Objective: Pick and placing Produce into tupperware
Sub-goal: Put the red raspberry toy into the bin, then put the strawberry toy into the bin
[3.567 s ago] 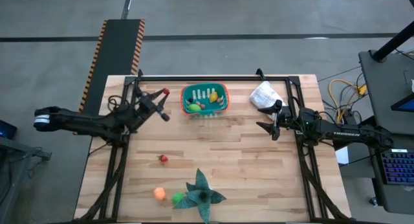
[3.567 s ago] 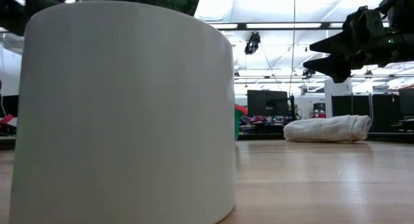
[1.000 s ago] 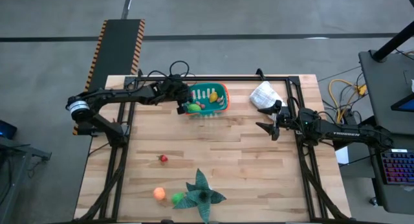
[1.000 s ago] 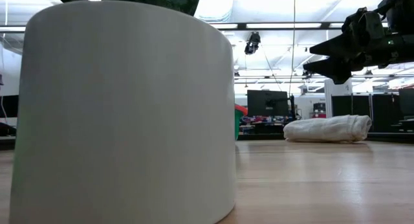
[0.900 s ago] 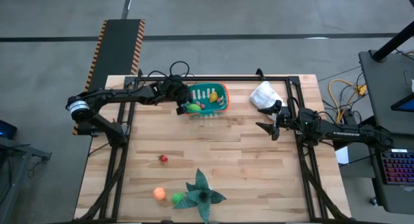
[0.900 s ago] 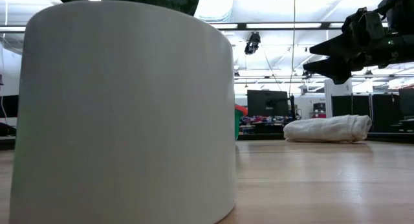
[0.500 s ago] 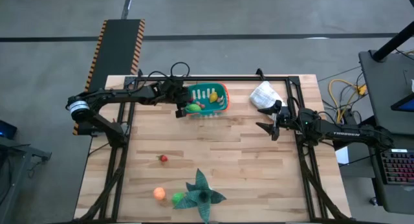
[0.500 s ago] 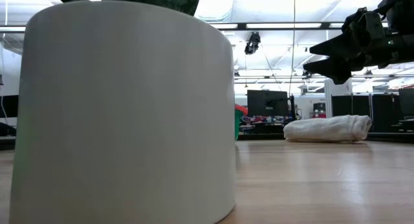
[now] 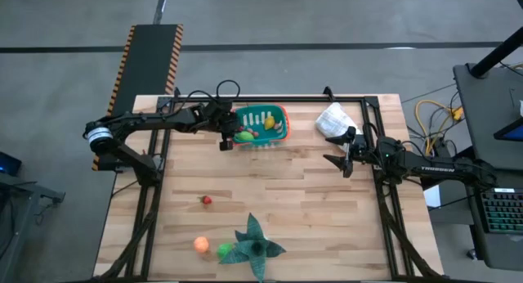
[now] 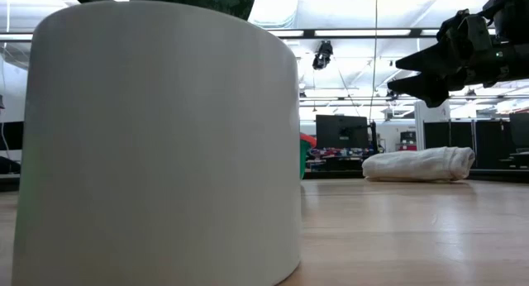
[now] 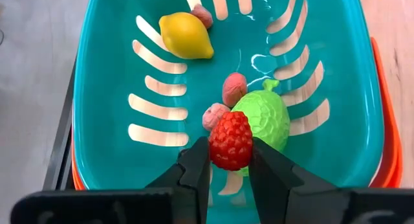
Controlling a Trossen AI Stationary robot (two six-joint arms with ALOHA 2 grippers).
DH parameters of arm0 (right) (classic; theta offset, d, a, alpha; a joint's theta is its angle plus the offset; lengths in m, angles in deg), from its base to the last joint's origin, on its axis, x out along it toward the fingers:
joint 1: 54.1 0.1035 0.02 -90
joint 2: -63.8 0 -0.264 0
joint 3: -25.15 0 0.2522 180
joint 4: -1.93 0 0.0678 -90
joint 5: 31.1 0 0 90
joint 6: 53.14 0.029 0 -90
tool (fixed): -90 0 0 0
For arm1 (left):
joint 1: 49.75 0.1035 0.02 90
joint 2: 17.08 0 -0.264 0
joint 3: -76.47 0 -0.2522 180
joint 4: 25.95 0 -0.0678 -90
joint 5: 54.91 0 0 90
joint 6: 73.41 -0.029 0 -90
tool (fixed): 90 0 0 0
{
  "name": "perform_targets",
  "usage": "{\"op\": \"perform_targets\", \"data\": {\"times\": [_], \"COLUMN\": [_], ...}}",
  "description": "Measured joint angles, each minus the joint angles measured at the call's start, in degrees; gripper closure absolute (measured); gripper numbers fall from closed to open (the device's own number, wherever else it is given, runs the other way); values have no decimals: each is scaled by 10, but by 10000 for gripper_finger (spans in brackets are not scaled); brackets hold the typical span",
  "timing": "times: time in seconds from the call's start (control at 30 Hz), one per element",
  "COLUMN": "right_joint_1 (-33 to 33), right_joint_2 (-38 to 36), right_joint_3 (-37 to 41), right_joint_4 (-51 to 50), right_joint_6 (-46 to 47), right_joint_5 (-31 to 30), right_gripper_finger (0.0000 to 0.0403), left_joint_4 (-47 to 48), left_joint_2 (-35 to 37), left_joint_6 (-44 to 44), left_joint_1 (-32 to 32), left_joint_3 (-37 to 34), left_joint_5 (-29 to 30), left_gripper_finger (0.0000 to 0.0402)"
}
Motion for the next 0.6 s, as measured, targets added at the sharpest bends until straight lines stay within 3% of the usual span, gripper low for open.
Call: {"op": "perform_targets", "data": {"times": [0.23, 0.6], "right_joint_1": [0, 0], "right_joint_2": [0, 0], "right_joint_3": [0, 0], "right_joint_4": [0, 0], "right_joint_6": [0, 0], "right_joint_5": [0, 0], "right_gripper_finger": [76, 76], "left_joint_4": [0, -2], "left_joint_2": [0, 0], "left_joint_6": [0, 2], "left_joint_1": [0, 0], "left_joint_3": [0, 0], "left_joint_5": [0, 0], "left_gripper_finger": [332, 256]}}
